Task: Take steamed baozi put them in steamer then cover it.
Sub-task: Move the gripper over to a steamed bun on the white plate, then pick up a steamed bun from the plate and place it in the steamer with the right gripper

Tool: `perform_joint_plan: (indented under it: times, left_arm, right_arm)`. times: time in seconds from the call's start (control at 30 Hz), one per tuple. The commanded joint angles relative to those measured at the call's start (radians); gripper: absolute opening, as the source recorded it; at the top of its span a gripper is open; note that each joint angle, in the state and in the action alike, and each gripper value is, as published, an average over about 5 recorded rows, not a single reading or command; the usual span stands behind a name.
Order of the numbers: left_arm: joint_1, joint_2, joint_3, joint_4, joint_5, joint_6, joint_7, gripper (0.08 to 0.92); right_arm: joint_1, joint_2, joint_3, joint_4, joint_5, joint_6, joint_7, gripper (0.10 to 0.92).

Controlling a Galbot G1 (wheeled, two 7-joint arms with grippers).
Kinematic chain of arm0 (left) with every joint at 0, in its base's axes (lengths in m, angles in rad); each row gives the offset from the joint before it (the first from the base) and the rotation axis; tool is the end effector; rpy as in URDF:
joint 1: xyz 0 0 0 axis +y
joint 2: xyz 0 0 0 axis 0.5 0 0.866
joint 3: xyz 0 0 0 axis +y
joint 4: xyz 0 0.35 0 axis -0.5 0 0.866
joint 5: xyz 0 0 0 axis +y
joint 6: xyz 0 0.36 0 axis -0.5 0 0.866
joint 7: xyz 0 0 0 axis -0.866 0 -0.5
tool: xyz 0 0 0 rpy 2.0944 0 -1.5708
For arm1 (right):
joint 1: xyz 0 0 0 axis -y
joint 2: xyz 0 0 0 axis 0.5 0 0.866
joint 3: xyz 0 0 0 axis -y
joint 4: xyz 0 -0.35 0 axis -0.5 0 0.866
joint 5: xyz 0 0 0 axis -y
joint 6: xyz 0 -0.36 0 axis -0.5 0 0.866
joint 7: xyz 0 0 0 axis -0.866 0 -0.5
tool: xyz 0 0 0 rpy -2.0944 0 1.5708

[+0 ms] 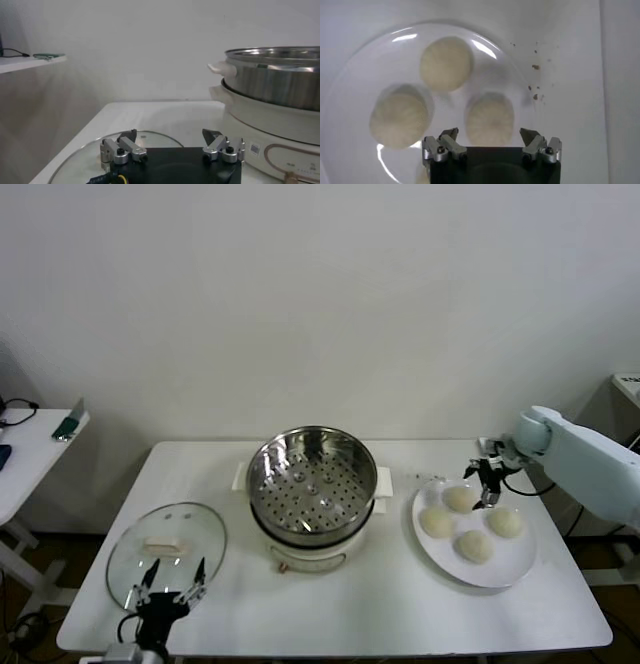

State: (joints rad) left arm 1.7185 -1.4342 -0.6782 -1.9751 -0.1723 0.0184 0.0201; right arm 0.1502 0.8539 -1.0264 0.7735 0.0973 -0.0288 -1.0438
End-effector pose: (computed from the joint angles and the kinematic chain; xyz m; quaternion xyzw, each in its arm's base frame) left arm 0.1320 0.0789 -0.3596 0.0323 -0.9905 -0.0109 0.1332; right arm 0.5822 -0.2096 -0.2225 0.4794 -0.5725 0.5039 0.4342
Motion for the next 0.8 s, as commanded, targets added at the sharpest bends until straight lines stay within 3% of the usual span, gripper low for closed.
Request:
perform_joint_plan:
  times: [0.03, 0.23, 0.5, 0.6, 0.8]
  left_arm:
    - [-0.003, 0.000, 0.000, 0.005, -0.008, -0.001, -0.002, 0.823]
    - [-0.002, 0.001, -0.002, 0.008, -0.012, -0.004, -0.005, 0.823]
    - [-0.001, 0.000, -0.005, 0.002, -0.013, -0.002, -0.013, 0.823]
    - [0.001, -0.001, -0.008, -0.006, -0.013, 0.000, -0.015, 0.823]
    - [-0.003, -0.005, -0.009, -0.016, -0.007, 0.003, -0.019, 0.823]
  right_arm:
    - [-0.024, 0.080, 0.004, -0.114, -0.031, 0.000, 0.016, 0.823]
    - [-0.033, 0.096, 0.016, -0.130, -0.049, 0.004, 0.025, 0.802]
    - [-0.015, 0.092, 0.004, -0.096, -0.044, 0.010, 0.011, 0.593]
    - [0.044, 0.074, -0.041, -0.045, -0.032, 0.020, -0.005, 0.546]
    - [0.428, 0.055, -0.317, 0.168, 0.089, 0.104, -0.054, 0.535]
